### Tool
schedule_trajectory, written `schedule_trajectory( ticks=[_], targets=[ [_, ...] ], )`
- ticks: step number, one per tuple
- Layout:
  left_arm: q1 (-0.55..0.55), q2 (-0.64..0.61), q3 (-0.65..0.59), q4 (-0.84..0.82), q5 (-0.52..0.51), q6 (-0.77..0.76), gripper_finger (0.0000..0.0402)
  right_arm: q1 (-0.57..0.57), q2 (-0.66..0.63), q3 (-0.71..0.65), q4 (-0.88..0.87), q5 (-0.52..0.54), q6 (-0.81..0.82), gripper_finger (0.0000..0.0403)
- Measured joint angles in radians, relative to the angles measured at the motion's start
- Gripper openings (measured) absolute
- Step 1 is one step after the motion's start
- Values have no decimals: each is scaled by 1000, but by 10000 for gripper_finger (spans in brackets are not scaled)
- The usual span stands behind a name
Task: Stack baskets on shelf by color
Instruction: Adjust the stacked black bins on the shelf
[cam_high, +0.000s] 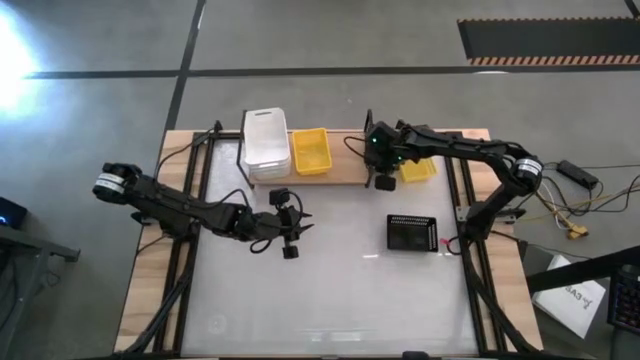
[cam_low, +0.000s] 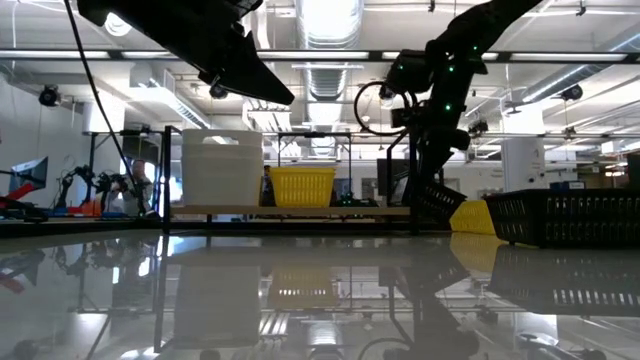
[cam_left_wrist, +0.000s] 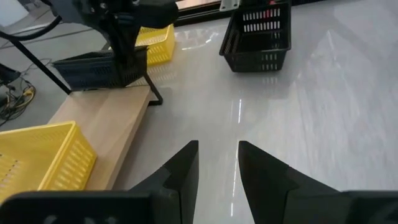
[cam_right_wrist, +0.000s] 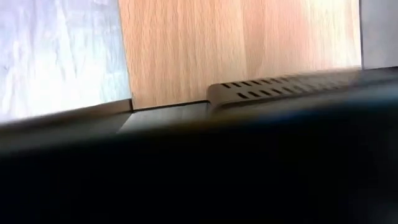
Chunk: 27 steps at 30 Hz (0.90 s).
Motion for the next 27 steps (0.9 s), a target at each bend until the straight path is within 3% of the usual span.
schedule_trajectory(
  ticks=[11, 16, 22, 27],
  targets=[
    [0, 0, 0, 0, 0, 0, 97, 55, -62, 10, -37, 21, 62, 13],
    [0, 0, 0, 0, 0, 0, 97, 85, -132, 10, -130, 174, 145, 13],
    [0, 0, 0, 5, 0, 1, 97, 105, -240, 10, -264, 281, 254, 12],
    [0, 0, 2, 4, 0, 1, 97, 254, -323, 78, -366, 379, 397, 12]
  ],
)
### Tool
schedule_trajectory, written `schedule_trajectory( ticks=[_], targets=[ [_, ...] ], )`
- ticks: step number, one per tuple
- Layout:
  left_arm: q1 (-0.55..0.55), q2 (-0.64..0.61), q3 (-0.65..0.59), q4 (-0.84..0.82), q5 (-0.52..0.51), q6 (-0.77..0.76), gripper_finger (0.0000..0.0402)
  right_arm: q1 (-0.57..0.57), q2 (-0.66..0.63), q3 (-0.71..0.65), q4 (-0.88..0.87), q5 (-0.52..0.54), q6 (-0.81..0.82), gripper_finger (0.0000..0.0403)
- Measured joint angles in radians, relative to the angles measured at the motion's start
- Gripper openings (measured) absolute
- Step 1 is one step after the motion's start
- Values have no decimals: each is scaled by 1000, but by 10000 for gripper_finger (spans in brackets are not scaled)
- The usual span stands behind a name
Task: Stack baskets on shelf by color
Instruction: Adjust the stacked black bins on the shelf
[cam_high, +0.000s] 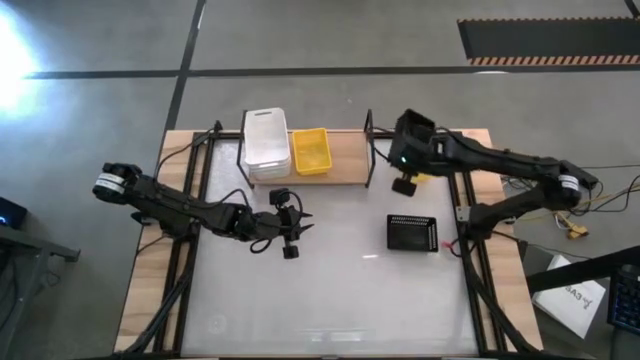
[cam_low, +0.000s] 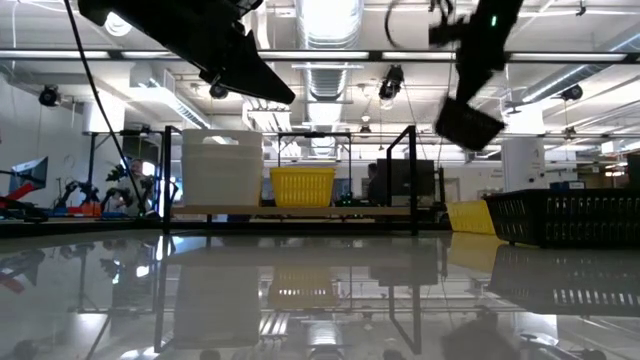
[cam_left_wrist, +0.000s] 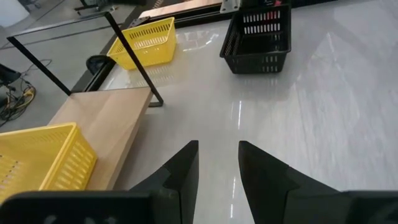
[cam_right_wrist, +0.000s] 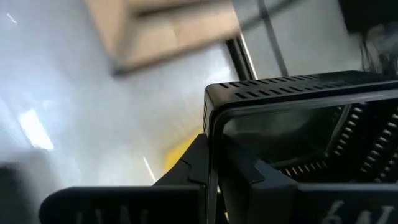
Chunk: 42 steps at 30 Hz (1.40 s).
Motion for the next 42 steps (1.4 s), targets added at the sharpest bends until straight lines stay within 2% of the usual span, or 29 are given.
schedule_trajectory(
  ticks=[4, 8, 12, 16, 18, 21, 27, 29, 32, 42],
  targets=[
    [0, -4, 4, -5, 0, 0, 97, 205, 6, 109, -22, 0, 74, 12],
    [0, -21, 5, -3, 0, 4, 97, 400, 97, 235, 9, 45, 58, 12],
    [-1, -32, 6, -5, 0, 4, 97, 459, 244, 357, 80, 40, -85, 11],
    [-14, -42, 10, -7, 0, 2, 97, 398, 399, 479, 80, 41, -216, 11],
    [-28, -55, 10, -6, 0, 1, 97, 342, 461, 536, 69, 8, -244, 11],
    [-55, -81, 2, -9, 0, -1, 97, 243, 532, 602, 52, -76, -262, 11],
    [-111, -113, -5, -13, -15, -2, 97, 77, 651, 726, -79, -89, -272, 11],
    [-121, -113, -6, -14, -27, -2, 97, 38, 687, 763, -100, -129, -286, 11],
    [-126, -111, -12, -12, -31, -3, 97, 0, 733, 793, -116, -188, -288, 11],
    [-144, -108, -20, -8, -31, -28, 97, -33, 832, 835, -200, -189, -250, 11]
  ],
)
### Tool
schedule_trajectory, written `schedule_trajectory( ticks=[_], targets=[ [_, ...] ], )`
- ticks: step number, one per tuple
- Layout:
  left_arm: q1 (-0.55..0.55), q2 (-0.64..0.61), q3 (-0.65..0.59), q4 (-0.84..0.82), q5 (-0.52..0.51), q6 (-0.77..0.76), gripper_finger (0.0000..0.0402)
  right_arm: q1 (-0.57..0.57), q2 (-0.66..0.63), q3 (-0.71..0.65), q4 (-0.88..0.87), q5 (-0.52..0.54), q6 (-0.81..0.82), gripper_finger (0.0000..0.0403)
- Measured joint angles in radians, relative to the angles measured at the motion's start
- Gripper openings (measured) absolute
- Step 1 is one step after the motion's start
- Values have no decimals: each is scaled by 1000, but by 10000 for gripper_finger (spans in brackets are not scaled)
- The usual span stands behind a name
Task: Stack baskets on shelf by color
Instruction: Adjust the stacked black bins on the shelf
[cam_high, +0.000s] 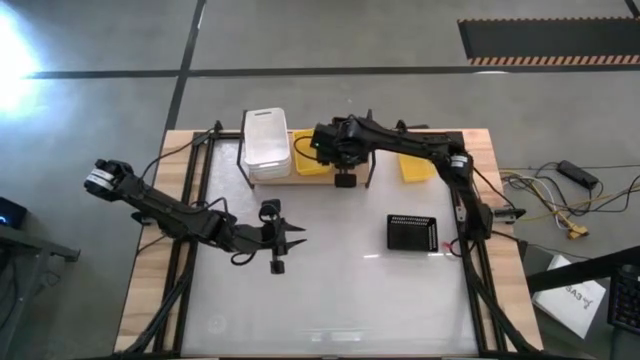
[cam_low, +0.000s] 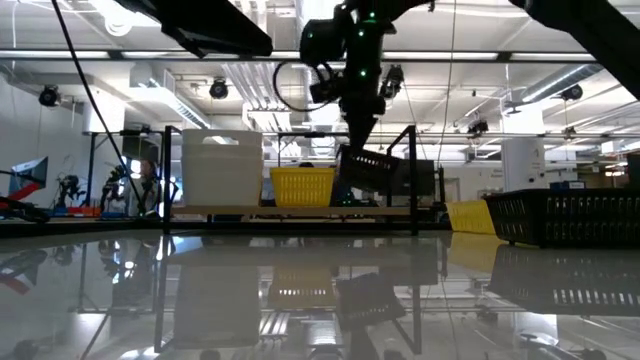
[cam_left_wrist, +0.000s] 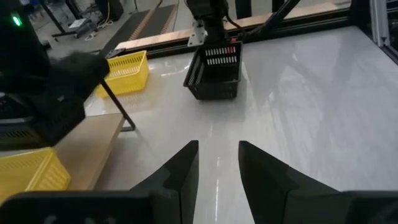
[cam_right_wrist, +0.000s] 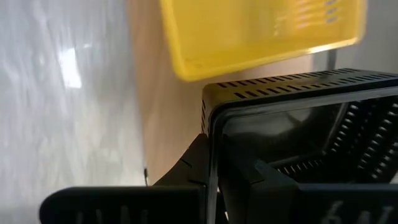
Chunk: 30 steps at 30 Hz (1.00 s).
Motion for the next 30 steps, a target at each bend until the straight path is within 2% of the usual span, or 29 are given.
schedule_trajectory(
  ticks=[10, 14, 19, 30],
  targets=[
    [-1, 4, 0, -1, 0, 0, 97, 3, 53, -1, -16, -12, -10, 12],
    [-1, 4, 0, 0, 0, 1, 97, 2, 53, -1, -10, -79, 1, 12],
    [-1, 4, 0, -1, 1, 1, 97, 2, 53, -1, -5, -87, 26, 16],
    [-1, 4, 0, -1, 1, 0, 97, 2, 44, 0, 21, -69, 38, 118]
  ],
)
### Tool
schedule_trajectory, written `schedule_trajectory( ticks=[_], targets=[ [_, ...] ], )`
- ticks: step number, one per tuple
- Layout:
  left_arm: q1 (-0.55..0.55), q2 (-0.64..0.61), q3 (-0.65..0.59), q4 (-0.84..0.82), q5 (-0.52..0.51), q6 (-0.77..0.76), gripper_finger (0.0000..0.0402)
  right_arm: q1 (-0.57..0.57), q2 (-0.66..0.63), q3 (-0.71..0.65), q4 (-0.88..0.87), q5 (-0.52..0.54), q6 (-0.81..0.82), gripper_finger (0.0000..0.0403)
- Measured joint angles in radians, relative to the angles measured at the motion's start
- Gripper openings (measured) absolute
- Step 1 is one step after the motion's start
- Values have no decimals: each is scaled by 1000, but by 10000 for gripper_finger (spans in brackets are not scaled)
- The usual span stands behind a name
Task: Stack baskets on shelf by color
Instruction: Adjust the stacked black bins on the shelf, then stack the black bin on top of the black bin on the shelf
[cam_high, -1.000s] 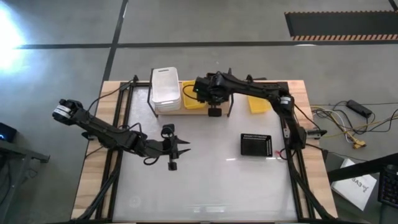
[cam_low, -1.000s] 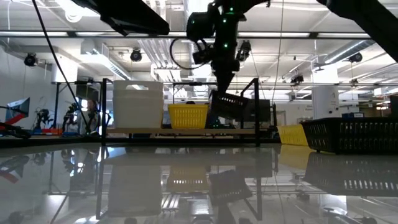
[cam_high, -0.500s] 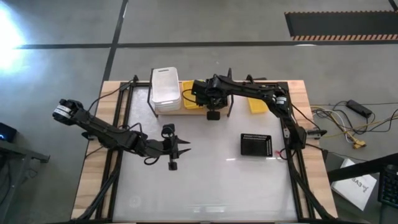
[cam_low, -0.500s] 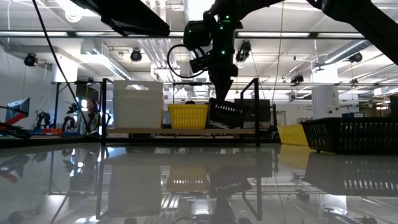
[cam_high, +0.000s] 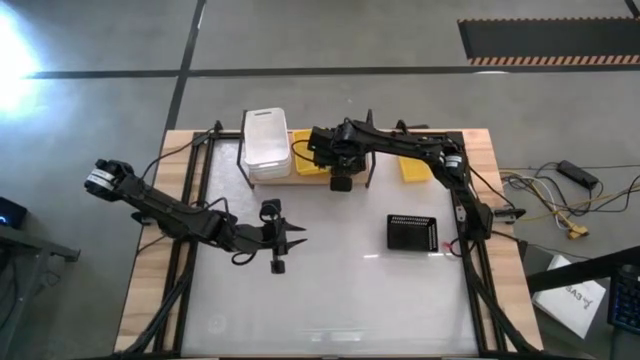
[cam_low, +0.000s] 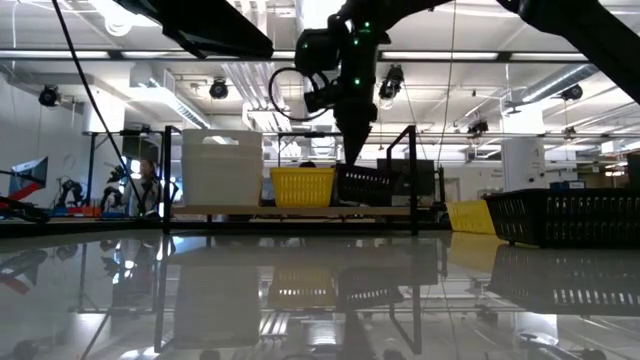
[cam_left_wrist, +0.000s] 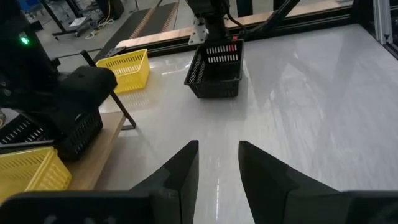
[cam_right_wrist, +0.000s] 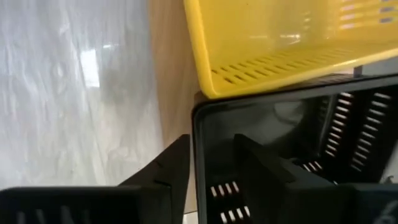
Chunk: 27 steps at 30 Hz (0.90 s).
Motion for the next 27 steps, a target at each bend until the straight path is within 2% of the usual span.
schedule_trajectory(
  ticks=[4, 11, 15, 18, 22, 27],
  targets=[
    [-2, 0, 0, -1, 0, 0, 97, 14, -59, 17, -12, 2, 51, 123],
    [-29, 0, 0, -1, 0, -24, 97, 113, -269, -34, -20, 2, 175, 95],
    [-60, 0, 0, -2, 0, -27, 97, 229, -415, -194, -9, 1, 243, 77],
    [-82, 0, 0, 2, 0, -28, 97, 347, -529, -361, 25, 5, 367, 66],
    [-104, 0, 0, 6, -2, -29, 97, 520, -669, -567, 70, 23, 602, 56],
    [-116, 28, 8, 65, -29, -17, 97, 715, -802, -750, 77, 77, 991, 52]
  ],
)
